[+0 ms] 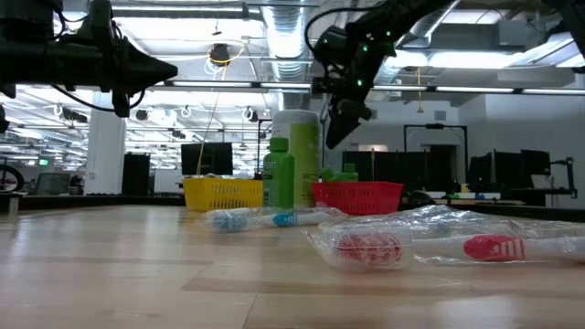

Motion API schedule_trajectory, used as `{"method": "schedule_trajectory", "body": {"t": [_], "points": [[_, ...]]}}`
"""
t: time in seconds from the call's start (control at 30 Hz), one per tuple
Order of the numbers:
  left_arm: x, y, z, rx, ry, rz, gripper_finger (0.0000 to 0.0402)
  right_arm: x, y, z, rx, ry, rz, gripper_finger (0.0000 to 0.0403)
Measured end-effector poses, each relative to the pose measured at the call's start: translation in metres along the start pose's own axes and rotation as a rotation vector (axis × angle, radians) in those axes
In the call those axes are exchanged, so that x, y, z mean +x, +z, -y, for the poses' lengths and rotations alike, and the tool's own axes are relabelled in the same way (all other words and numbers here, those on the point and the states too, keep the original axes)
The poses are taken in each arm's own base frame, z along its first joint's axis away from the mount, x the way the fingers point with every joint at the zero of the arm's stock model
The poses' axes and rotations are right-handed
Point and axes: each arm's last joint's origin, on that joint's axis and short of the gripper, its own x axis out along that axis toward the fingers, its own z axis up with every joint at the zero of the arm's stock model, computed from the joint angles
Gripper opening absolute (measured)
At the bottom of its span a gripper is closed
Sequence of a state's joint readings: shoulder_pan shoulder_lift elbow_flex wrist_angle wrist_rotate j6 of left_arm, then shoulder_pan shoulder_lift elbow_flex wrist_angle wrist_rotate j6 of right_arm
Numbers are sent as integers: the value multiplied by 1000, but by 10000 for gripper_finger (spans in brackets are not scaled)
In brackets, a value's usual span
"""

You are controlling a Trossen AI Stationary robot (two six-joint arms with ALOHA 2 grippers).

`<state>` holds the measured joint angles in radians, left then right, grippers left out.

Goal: Pick & Place Travel size toiletries
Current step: Put the green shampoo into the red bin

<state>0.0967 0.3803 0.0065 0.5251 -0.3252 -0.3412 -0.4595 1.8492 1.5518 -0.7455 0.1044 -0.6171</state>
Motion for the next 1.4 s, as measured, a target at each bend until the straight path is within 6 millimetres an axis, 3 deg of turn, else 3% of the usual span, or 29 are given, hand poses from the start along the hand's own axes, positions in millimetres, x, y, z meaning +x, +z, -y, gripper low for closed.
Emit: {"method": "schedule_trajectory", "body": {"t": [0.13, 0.23, 0.5, 0.73, 1.07, 1.4], "points": [[0, 0, 0, 0, 0, 0, 7, -25, 17, 6, 52, 46, 73, 160], [0, 0, 0, 0, 0, 0, 7, -41, 33, -1, 71, 140, 160, 165], [0, 0, 0, 0, 0, 0, 7, -58, 70, -66, -152, 302, 274, 225], [0, 0, 0, 0, 0, -1, 7, -51, 87, -119, -324, 396, 260, 268], [0, 0, 0, 0, 0, 0, 7, -4, 94, -169, -404, 492, 143, 269], [0, 0, 0, 0, 0, 0, 7, 3, 97, -184, -432, 506, 142, 269]]}}
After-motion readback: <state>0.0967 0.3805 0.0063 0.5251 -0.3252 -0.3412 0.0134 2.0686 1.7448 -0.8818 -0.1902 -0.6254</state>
